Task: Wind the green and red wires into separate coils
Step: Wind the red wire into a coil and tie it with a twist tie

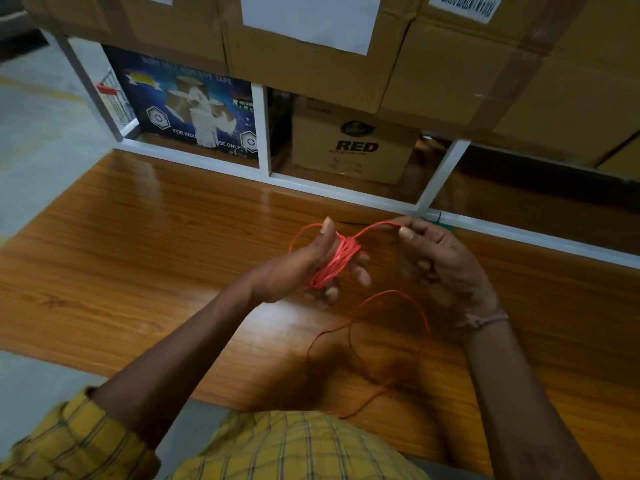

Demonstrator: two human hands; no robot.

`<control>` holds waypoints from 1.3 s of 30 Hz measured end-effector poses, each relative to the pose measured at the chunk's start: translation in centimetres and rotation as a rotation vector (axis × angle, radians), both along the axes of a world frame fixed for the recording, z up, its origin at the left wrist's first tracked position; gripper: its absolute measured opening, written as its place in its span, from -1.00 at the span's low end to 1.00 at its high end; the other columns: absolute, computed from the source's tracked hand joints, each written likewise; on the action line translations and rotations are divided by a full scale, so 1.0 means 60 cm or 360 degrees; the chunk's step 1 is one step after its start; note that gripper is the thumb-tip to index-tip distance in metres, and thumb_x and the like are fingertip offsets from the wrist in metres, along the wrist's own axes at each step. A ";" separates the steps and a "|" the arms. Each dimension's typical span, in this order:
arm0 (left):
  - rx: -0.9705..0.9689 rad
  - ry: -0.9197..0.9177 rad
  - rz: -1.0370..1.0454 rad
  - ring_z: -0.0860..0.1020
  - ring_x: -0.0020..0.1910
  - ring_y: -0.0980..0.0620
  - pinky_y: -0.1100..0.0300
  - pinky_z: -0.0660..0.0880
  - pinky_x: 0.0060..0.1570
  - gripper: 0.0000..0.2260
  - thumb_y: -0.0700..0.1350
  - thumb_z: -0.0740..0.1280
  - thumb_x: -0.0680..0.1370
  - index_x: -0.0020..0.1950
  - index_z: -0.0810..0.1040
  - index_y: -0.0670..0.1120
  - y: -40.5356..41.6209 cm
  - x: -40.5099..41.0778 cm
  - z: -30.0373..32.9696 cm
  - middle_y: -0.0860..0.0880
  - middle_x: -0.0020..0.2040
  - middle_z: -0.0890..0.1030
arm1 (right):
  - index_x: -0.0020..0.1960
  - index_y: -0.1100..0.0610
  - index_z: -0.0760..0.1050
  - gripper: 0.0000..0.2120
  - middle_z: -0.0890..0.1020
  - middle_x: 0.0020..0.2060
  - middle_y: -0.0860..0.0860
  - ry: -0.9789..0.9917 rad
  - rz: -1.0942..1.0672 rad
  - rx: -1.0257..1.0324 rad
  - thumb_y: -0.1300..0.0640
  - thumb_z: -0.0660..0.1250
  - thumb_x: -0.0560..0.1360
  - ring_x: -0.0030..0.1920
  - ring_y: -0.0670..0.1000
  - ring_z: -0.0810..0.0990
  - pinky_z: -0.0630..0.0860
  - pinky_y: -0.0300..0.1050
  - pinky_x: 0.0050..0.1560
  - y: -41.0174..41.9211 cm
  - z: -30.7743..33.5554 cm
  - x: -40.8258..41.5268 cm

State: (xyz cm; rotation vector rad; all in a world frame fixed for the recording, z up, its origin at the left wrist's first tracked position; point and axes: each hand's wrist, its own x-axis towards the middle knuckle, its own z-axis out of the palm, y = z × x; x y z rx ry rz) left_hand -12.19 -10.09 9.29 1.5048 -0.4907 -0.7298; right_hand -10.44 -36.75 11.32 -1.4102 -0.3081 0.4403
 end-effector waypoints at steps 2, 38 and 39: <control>-0.0214 0.0071 -0.0171 0.47 -0.28 -0.01 0.13 0.36 -0.38 0.03 0.60 -0.02 0.49 0.54 0.33 -0.26 -0.001 0.001 0.004 -0.33 0.33 0.57 | 0.10 0.20 0.62 -0.78 0.31 -0.47 -0.08 0.0040 -0.0200 -0.0024 0.04 0.34 0.65 -0.50 -0.12 0.20 0.04 -0.11 -0.44 0.005 -0.027 0.019; 0.0103 0.0389 -0.0030 0.51 0.40 -0.43 -0.22 0.58 0.30 0.13 0.67 -0.05 0.40 0.53 0.42 -0.24 0.054 0.023 -0.034 -0.34 0.46 0.50 | 0.30 0.22 0.60 -0.71 0.23 -0.33 0.19 -0.0222 0.0122 -0.0321 0.11 0.20 0.73 -0.38 0.13 0.11 0.12 -0.07 -0.44 0.000 0.042 0.000; 0.0003 0.0474 -0.0173 0.46 0.42 -0.50 -0.17 0.63 0.23 0.15 0.67 0.00 0.40 0.56 0.36 -0.28 0.050 0.017 -0.032 -0.32 0.50 0.46 | 0.25 0.26 0.61 -0.71 0.22 -0.33 0.23 -0.0213 0.0011 -0.0348 0.12 0.19 0.74 -0.37 0.17 0.07 0.10 -0.08 -0.44 0.004 0.033 0.014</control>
